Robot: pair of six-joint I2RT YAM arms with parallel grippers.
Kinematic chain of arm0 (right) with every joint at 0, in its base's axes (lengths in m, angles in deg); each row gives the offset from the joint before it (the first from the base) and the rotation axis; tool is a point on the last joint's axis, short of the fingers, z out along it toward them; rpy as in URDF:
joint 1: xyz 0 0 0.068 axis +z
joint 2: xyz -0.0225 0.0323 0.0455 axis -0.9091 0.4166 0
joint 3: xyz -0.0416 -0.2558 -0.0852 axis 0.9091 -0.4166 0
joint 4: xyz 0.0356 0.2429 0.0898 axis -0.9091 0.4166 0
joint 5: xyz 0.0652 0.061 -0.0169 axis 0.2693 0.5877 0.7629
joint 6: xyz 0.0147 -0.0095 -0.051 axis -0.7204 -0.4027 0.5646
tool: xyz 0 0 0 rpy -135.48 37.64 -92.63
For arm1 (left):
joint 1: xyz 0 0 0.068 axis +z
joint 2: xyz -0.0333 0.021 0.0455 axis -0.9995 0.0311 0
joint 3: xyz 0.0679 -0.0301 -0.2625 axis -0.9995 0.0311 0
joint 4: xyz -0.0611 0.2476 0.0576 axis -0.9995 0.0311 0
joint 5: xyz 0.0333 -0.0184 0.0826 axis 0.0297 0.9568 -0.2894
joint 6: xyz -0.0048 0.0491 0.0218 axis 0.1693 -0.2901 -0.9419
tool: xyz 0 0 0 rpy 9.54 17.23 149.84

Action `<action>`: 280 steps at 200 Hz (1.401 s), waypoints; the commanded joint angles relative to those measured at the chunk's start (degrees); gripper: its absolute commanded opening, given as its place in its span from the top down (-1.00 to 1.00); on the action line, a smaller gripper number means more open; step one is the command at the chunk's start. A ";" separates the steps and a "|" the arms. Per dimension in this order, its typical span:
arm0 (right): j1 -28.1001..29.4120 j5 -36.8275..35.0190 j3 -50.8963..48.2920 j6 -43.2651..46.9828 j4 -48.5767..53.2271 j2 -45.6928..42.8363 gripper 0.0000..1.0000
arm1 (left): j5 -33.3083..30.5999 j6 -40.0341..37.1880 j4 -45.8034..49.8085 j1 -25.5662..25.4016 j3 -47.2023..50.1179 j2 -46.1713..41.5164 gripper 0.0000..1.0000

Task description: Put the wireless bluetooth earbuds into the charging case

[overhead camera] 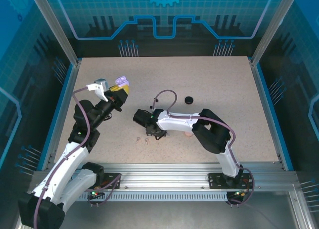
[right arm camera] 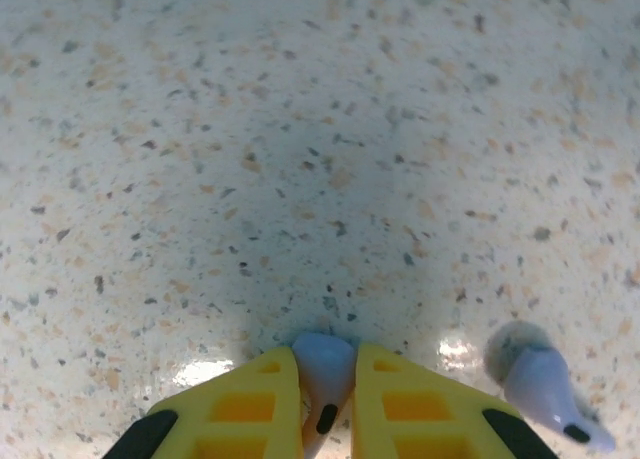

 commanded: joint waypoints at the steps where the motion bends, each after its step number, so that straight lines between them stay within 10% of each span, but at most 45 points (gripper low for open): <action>1: -1.07 -0.62 -3.30 11.13 -6.53 -0.72 0.72 | 2.03 -0.50 -1.19 -0.66 -0.16 -0.89 1.00; 142: -1.48 6.79 1.98 12.48 -0.13 4.38 0.41 | -0.54 -4.26 1.45 -3.93 0.66 -1.52 1.00; 280: -2.72 6.05 3.47 3.53 1.14 5.32 0.59 | 0.16 -4.39 2.10 -4.72 0.57 -2.56 1.00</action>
